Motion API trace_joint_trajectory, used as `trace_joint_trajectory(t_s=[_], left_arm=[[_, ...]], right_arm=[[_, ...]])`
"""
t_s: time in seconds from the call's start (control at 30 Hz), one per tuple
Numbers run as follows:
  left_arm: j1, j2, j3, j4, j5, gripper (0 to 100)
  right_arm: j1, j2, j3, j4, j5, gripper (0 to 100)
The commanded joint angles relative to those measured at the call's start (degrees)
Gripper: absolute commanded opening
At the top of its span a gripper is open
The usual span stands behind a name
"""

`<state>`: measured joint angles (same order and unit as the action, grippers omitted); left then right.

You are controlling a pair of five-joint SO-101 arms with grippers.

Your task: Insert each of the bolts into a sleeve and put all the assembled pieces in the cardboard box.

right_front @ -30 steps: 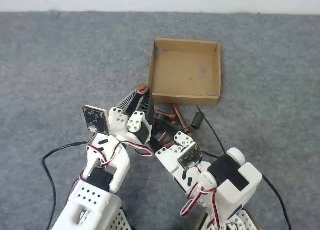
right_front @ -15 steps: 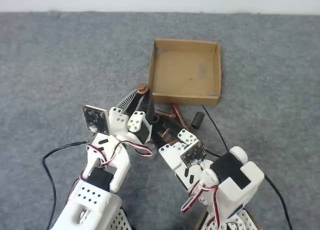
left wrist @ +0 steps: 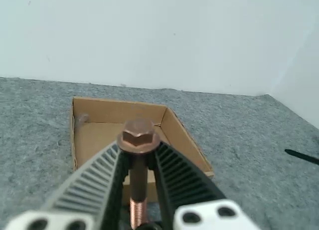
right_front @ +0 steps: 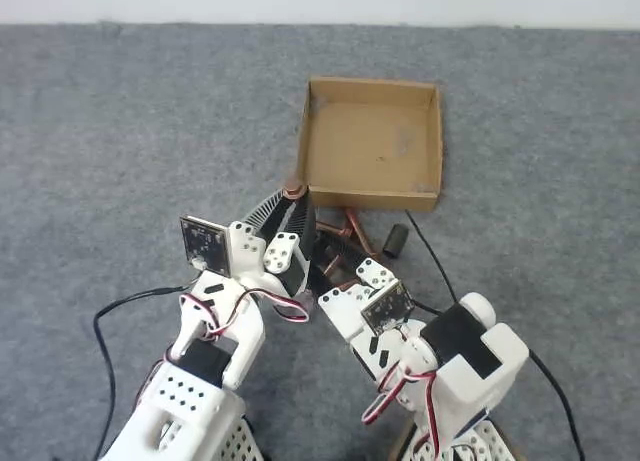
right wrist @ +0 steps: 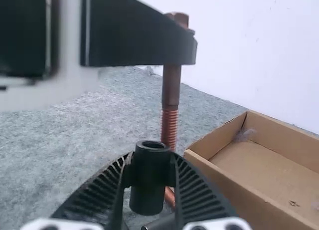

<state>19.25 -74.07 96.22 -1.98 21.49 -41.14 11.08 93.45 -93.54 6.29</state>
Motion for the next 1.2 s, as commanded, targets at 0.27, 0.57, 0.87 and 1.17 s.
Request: trace_joint_trajectory(t_s=[0.27, 0.57, 0.87, 1.17], left_arm=[[1.32, -2.29, -0.66, 3.08, -0.35, 1], [0.18, -2.29, 0.31, 3.08, -0.44, 1], [-8.53, -2.37, -0.84, -6.95, -0.09, 1], [-9.67, -2.29, -4.00, -1.76, 4.66, 1]], right_arm=[[0.92, -3.74, 1.58, -0.84, -0.09, 0.6], [0.92, -3.65, 1.85, -2.15, -0.09, 0.6], [0.66, -3.65, 1.85, -1.98, -0.09, 0.6], [0.48, -3.12, 1.67, -1.80, -0.09, 0.6]])
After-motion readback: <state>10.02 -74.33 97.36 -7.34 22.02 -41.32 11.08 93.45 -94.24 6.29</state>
